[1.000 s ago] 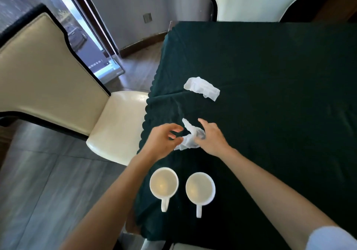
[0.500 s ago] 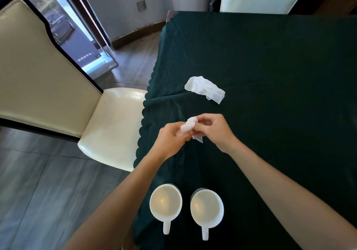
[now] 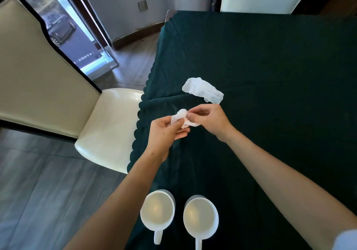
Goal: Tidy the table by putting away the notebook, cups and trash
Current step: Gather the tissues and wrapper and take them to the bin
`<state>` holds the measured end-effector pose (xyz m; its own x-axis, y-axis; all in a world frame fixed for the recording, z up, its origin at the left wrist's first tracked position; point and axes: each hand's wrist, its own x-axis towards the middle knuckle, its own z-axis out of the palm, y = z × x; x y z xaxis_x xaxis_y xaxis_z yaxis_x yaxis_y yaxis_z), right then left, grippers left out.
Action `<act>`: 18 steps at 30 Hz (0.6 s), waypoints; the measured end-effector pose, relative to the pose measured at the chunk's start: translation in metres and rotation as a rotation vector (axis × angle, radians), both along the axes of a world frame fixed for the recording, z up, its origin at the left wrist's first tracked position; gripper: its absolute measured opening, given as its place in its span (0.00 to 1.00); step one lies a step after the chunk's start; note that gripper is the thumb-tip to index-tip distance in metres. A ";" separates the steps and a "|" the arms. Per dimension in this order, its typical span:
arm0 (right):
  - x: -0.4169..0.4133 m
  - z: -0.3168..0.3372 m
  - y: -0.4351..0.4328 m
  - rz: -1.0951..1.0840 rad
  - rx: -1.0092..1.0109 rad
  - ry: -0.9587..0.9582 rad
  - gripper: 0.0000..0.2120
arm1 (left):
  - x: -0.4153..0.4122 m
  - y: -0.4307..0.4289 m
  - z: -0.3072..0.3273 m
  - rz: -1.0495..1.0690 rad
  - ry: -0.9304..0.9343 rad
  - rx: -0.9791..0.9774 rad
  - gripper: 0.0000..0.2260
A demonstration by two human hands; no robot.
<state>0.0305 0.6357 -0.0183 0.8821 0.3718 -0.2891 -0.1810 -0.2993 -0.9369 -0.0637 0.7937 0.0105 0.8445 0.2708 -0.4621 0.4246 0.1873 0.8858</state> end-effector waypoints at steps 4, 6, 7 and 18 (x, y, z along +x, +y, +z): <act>0.027 -0.008 -0.003 -0.074 -0.169 -0.141 0.03 | -0.007 -0.001 0.006 0.046 -0.029 -0.039 0.07; 0.043 -0.012 -0.004 -0.100 -0.296 -0.264 0.04 | -0.009 0.000 0.010 0.055 -0.044 -0.053 0.08; 0.051 -0.014 -0.004 -0.112 -0.344 -0.309 0.05 | -0.011 0.000 0.011 0.056 -0.051 -0.053 0.08; 0.121 -0.027 0.012 0.085 -0.742 -0.446 0.18 | -0.024 0.004 0.022 0.056 -0.052 -0.045 0.13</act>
